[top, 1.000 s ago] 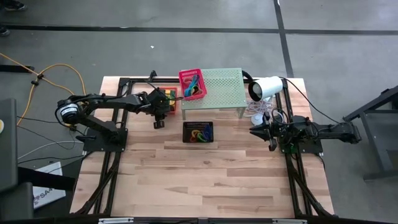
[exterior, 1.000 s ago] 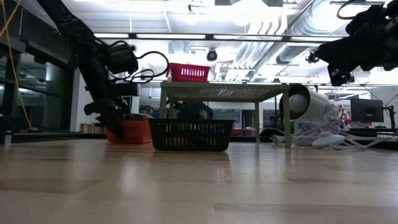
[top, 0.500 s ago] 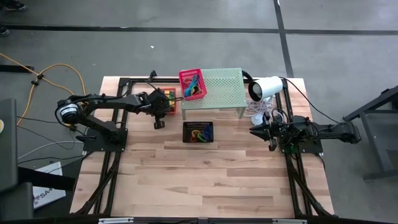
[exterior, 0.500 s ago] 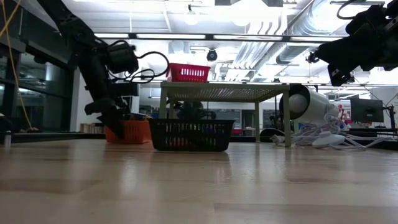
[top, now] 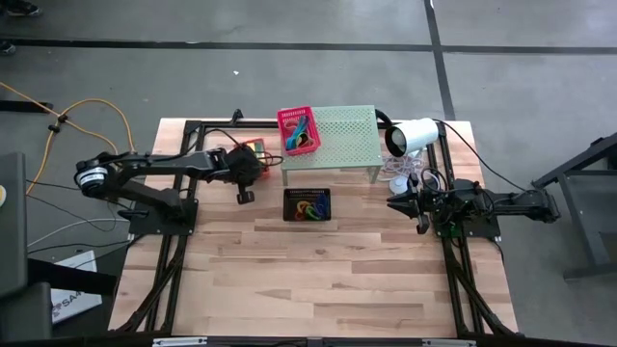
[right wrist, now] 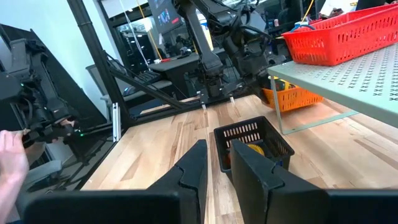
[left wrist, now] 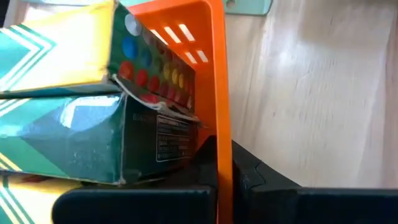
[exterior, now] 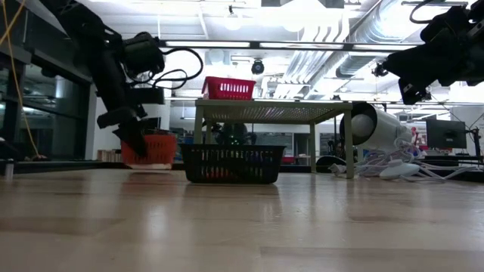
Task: Pick & Place Office Desk Supplies
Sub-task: Put the orange bin with the crayon boxes on the shelf
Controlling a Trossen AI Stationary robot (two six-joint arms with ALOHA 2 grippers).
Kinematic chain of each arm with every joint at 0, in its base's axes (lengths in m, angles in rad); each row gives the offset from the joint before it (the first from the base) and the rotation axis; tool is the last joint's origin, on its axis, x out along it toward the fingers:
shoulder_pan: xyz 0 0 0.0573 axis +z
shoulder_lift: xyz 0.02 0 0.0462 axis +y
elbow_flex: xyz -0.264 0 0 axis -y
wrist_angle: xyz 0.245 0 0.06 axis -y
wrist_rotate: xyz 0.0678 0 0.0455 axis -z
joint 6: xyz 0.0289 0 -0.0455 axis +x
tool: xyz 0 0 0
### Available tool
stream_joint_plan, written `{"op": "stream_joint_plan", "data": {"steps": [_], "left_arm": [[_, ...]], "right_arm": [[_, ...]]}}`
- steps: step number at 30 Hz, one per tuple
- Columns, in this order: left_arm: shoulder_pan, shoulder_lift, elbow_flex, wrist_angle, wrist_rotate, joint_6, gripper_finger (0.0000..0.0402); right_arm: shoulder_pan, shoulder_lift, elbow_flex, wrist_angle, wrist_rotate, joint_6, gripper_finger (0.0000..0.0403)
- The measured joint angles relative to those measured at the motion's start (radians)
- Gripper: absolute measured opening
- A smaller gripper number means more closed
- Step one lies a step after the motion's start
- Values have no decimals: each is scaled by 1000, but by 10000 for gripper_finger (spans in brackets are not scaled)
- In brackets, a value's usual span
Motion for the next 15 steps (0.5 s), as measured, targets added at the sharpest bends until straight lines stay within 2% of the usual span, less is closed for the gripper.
{"op": "stream_joint_plan", "data": {"steps": [15], "left_arm": [[-68, -14, 0, -35, -38, -157, 0]], "right_arm": [[0, 0, 0, 0, 0, 0, 58]]}}
